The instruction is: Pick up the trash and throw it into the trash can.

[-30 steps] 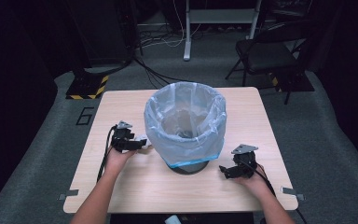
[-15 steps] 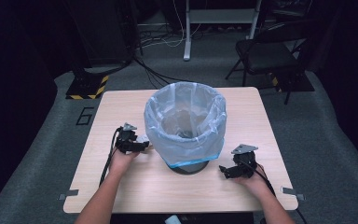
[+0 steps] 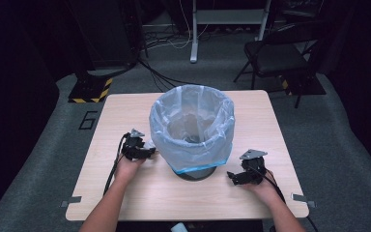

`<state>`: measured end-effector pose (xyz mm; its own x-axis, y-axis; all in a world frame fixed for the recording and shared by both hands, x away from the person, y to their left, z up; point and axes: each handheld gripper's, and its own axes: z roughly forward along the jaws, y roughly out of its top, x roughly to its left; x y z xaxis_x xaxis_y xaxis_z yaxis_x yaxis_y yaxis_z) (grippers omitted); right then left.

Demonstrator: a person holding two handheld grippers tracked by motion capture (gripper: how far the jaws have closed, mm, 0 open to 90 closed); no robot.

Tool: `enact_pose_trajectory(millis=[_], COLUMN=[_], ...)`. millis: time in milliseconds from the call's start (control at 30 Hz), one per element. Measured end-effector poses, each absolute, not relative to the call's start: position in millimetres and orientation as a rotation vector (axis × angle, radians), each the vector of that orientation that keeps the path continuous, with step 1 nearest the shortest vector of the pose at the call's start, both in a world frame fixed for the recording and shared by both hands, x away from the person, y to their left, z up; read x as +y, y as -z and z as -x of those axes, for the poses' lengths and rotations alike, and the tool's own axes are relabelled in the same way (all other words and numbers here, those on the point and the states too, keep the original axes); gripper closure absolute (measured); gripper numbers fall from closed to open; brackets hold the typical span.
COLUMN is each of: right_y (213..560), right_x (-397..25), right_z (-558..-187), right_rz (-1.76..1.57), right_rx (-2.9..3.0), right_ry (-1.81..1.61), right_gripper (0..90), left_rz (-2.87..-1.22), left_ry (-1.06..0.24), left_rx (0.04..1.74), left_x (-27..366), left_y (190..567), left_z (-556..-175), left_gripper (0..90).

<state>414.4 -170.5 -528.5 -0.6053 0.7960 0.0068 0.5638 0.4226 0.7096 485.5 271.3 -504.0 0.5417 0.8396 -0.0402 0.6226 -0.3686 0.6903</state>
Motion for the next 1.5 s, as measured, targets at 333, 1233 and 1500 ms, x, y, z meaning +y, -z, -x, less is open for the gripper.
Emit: enact_pose_trajectory(millis=[333, 1233, 1500], right_y=[529, 529, 529], right_x=[-171, -171, -171], right_z=[-415, -415, -415], right_rz=[-1.155, -1.156, -1.156], right_rx=[2.355, 2.354, 2.354], right_ry=[-0.985, -0.984, -0.985], right_gripper=[0.0, 0.0, 0.0], left_rz=[-2.118, -2.047, -2.043], left_ry=[-0.434, -0.408, -0.42], left_rx=[1.153, 1.12, 1.091], left_x=[276, 308, 313], left_y=[496, 446, 421], left_z=[-479, -454, -445], left_gripper=[48.2, 53.3, 53.6])
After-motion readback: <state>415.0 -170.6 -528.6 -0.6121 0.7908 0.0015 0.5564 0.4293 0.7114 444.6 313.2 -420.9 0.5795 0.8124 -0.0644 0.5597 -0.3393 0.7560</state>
